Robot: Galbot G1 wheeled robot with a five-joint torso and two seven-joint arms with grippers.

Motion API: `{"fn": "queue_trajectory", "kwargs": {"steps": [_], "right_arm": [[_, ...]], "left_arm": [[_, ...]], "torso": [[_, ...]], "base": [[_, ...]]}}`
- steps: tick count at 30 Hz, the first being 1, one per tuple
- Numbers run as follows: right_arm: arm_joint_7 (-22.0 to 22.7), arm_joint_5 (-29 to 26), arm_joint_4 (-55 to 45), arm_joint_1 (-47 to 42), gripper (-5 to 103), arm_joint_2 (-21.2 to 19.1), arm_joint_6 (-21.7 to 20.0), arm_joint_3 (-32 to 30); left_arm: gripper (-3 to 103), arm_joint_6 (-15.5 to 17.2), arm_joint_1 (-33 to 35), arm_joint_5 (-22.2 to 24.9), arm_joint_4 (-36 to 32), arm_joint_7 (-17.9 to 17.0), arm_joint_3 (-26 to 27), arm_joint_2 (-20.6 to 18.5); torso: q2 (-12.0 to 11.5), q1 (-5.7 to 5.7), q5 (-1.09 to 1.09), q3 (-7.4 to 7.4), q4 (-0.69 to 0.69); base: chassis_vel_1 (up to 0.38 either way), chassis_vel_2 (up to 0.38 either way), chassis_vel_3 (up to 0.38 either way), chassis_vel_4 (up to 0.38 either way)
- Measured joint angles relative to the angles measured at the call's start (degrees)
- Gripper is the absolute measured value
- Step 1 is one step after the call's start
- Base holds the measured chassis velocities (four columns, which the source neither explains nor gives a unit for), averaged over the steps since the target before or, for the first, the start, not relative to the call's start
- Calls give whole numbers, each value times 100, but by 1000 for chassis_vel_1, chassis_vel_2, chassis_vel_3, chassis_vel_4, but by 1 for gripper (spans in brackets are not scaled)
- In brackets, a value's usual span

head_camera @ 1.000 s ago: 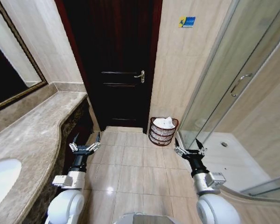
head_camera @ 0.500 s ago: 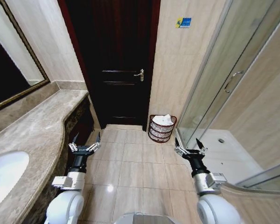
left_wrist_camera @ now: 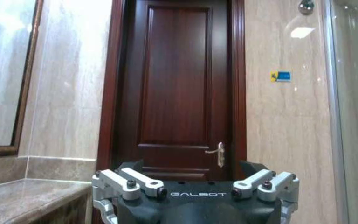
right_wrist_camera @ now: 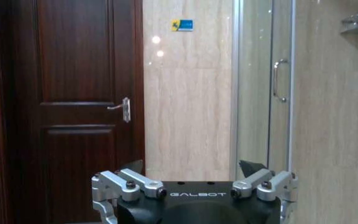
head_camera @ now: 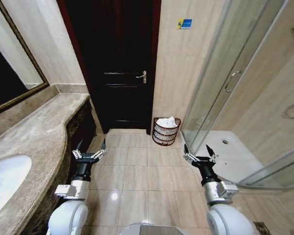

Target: Discard the used towel into the hamper.

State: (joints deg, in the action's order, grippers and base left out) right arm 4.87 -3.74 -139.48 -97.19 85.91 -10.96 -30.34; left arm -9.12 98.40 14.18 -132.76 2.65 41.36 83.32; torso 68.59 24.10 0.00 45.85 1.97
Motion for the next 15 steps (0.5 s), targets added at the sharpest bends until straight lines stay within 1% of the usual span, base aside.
{"fn": "queue_trajectory", "kwargs": {"steps": [7,9,11,12,13,15], "right_arm": [[-76,-30,65,-40,100,-24,96,-21],[-65,-32,105,-37,100,-18,117,-10],[-14,-8,204,4,100,-14,198,-24],[-14,-8,204,4,100,-14,198,-24],[15,13,261,39,100,-14,262,-52],[188,64,325,112,100,-8,306,-62]], "left_arm": [[100,-27,54,-9,-26,-25,-2,16],[100,73,61,-121,-61,-138,-7,23],[100,172,52,-348,-79,-281,-11,25],[100,172,52,-348,-79,-281,-11,25],[100,188,42,-455,-79,-307,-6,27],[100,242,41,-591,-94,-322,-22,25]], "torso": [[-1,2,0,1,1],[-1,3,0,1,1],[-1,3,0,1,1],[-1,3,0,1,1],[-1,3,0,1,1],[-1,3,0,1,1]], "base": [[3,-6,-9,4],[0,0,0,0],[0,0,0,0],[0,0,0,0],[0,0,0,0],[0,0,0,0]]}}
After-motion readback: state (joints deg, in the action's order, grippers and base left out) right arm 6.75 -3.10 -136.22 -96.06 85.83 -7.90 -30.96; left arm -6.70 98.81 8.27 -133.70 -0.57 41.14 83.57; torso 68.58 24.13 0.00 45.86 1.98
